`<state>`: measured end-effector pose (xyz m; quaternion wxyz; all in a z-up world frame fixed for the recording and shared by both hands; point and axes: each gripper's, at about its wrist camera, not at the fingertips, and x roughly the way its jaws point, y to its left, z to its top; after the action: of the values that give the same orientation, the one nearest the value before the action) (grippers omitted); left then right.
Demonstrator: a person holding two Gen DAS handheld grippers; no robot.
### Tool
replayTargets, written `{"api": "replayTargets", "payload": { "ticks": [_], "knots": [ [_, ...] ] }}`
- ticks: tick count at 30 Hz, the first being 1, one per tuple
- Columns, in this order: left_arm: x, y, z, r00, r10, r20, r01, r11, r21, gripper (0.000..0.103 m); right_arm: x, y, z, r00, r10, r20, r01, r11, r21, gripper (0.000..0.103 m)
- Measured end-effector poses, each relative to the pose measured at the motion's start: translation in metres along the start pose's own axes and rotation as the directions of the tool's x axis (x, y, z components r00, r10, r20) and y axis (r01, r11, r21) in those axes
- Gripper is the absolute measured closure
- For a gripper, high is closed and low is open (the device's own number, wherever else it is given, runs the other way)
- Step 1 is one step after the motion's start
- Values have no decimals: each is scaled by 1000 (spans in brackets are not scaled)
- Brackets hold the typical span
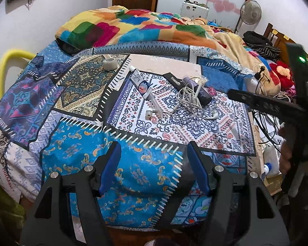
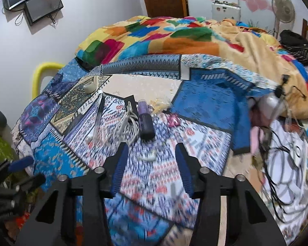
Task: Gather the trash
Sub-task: 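Grasp the purple spray bottle with the right tool while the left tool grasps the white earphone cable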
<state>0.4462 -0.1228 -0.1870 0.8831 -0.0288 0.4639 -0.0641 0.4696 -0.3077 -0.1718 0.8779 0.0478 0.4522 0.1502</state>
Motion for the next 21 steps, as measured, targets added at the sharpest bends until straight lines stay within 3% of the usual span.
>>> {"api": "replayTargets", "payload": {
  "ticks": [4,9,21],
  "knots": [
    [15,6,-2,1000,-9,-9,8,1000,-22,37,38,-6,15,995,85,-56,-82,995,59,68],
    [33,6,-5,999,-15,-37,14,1000,-18,37,73,-8,25,989,102,-110,-92,992,86,74],
    [46,-32,9,995,-85,-42,87,995,51,37,85,-8,21,984,114,-136,-114,993,12,79]
  ]
}}
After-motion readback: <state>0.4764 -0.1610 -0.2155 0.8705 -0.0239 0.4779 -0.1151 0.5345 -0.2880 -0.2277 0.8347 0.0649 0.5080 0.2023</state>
